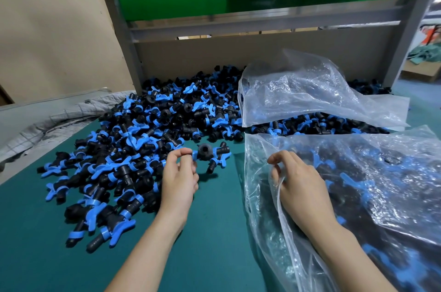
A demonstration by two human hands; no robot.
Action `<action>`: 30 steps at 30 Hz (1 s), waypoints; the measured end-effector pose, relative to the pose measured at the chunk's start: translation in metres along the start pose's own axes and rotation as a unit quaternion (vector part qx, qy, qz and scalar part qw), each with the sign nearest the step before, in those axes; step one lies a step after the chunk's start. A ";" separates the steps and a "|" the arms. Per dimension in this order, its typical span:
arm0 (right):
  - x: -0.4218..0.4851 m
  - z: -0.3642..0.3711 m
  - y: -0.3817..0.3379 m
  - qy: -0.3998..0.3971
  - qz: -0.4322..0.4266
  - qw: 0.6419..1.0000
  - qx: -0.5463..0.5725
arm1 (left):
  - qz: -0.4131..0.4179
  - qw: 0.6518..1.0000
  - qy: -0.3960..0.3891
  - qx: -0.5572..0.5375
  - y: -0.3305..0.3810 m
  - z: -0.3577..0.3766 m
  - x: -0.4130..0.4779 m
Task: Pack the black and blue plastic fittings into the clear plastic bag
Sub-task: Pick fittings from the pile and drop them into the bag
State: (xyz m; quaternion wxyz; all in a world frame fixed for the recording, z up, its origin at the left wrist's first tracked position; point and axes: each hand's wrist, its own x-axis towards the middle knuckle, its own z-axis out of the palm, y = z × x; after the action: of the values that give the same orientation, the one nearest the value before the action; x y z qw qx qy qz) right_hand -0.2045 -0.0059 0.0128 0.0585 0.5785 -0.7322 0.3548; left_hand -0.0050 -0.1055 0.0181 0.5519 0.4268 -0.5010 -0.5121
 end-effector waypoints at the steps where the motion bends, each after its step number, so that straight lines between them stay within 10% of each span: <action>1: 0.000 0.000 0.000 0.000 0.000 1.000 0.000 | 0.022 1.000 -0.006 0.019 0.000 0.002 -0.003; 30: 0.014 -0.043 -0.026 0.046 0.027 0.977 0.206 | 0.190 0.945 -0.172 0.203 -0.007 0.033 -0.045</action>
State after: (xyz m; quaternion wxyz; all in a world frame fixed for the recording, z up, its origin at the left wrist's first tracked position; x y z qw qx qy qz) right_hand -0.1996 0.0056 0.0636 -0.0381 0.5409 -0.6553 0.5258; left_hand -0.0373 -0.0602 0.0101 0.4460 0.3323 -0.7533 -0.3511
